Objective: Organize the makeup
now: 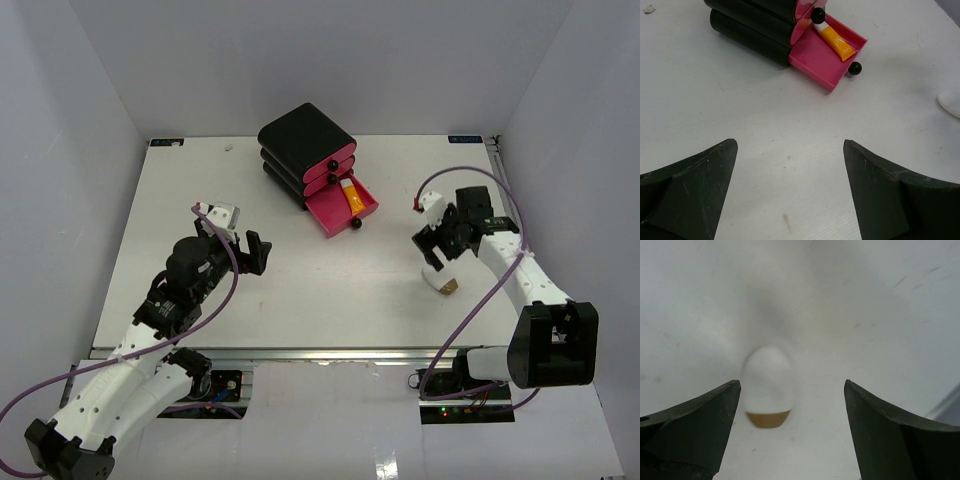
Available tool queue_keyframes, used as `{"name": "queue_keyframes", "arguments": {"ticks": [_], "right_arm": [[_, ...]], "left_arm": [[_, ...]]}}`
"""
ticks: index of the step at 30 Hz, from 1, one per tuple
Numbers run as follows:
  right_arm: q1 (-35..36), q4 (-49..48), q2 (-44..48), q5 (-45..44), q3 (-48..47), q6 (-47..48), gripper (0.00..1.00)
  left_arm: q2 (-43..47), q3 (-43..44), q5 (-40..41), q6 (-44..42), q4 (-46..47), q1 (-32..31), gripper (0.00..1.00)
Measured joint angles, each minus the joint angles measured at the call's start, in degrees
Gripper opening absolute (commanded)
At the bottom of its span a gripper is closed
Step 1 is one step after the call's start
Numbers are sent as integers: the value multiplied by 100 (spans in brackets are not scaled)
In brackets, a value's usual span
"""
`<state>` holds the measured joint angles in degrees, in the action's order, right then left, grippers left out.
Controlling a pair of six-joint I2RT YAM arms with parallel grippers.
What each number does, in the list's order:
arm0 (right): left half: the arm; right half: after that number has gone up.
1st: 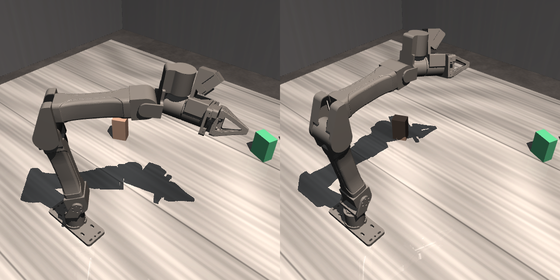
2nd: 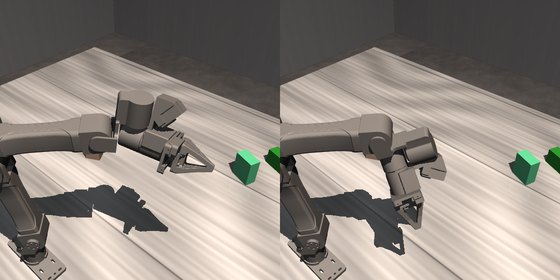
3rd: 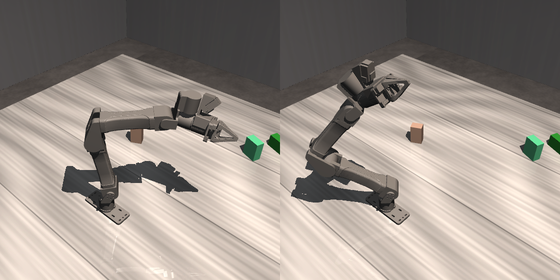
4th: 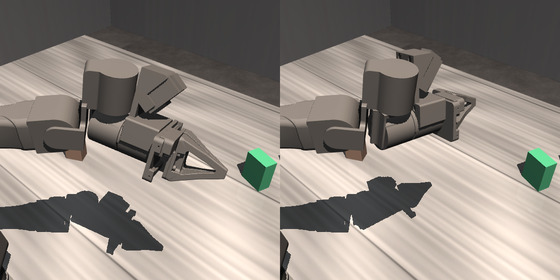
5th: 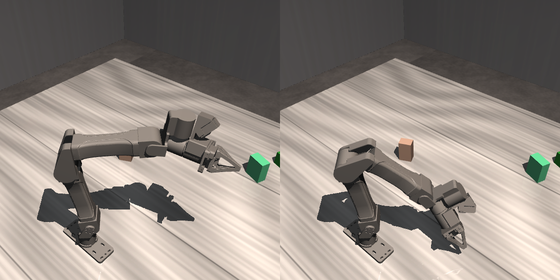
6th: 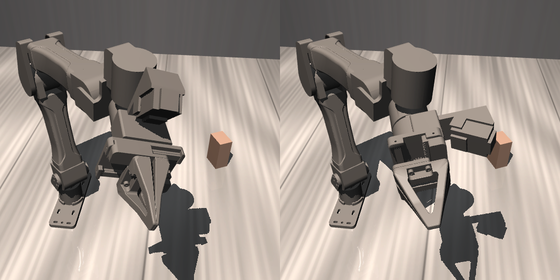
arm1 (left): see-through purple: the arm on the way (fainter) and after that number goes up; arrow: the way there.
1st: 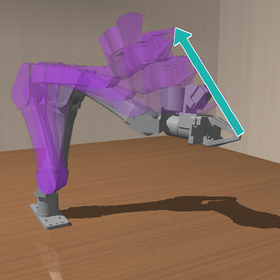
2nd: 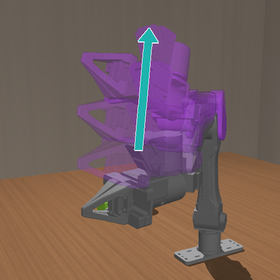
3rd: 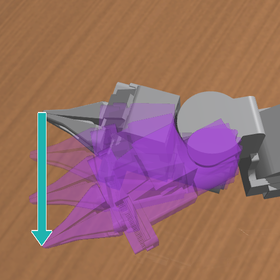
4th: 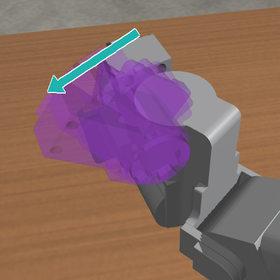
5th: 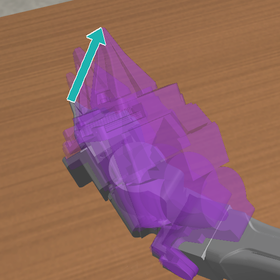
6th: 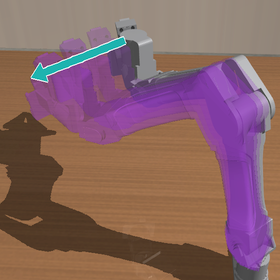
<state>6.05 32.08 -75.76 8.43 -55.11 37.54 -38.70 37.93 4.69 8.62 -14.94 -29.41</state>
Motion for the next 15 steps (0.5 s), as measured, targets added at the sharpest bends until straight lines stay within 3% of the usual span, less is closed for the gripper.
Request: {"name": "queue_keyframes", "arguments": {"ticks": [5,15], "right_arm": [[-45,713,152,33,728,-134,90],[-105,300,-14,-161,1073,-679,90]], "left_arm": [[0,2,-65,4,0,0,98],[-2,0,-68,20,-1,0,98]]}}
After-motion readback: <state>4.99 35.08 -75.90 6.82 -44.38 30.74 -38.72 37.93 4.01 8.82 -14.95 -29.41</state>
